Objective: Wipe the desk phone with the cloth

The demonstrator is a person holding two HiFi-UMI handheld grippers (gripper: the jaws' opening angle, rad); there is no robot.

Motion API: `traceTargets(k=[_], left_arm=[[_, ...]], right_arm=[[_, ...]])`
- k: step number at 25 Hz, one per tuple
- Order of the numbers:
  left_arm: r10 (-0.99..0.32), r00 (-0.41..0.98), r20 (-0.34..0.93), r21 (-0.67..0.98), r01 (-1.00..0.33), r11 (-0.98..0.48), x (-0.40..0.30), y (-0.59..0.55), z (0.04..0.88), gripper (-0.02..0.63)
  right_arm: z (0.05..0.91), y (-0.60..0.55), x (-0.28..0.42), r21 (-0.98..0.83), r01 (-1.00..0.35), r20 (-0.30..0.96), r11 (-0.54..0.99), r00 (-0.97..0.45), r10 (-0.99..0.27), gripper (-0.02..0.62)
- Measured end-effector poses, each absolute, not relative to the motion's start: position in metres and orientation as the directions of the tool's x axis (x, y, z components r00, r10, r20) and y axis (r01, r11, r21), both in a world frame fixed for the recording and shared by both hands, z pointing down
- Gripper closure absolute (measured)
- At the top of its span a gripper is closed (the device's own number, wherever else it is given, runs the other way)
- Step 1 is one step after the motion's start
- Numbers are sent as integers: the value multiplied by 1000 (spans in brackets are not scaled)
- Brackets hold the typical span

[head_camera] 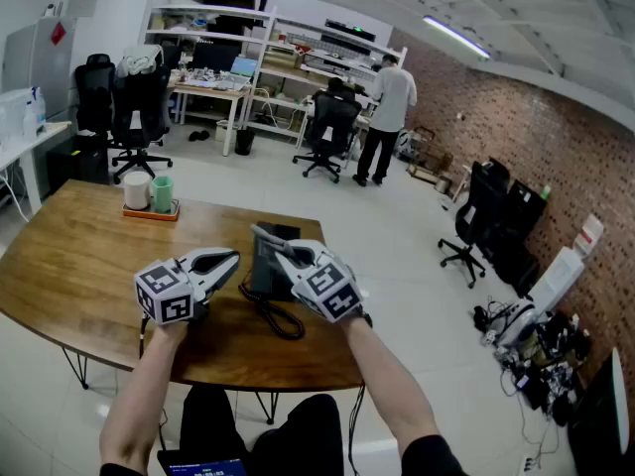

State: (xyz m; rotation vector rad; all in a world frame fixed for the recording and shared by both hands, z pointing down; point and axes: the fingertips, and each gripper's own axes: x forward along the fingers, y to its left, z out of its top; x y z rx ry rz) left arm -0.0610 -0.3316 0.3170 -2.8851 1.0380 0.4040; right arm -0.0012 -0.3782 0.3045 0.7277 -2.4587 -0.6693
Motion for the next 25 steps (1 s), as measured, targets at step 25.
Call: traceTargets(k=[25], left_arm=[[-688, 710, -151, -17, -697, -716, -88, -361, 353, 614]], right_arm=[[437, -371, -31, 677, 120, 632, 726, -601, -490, 571]])
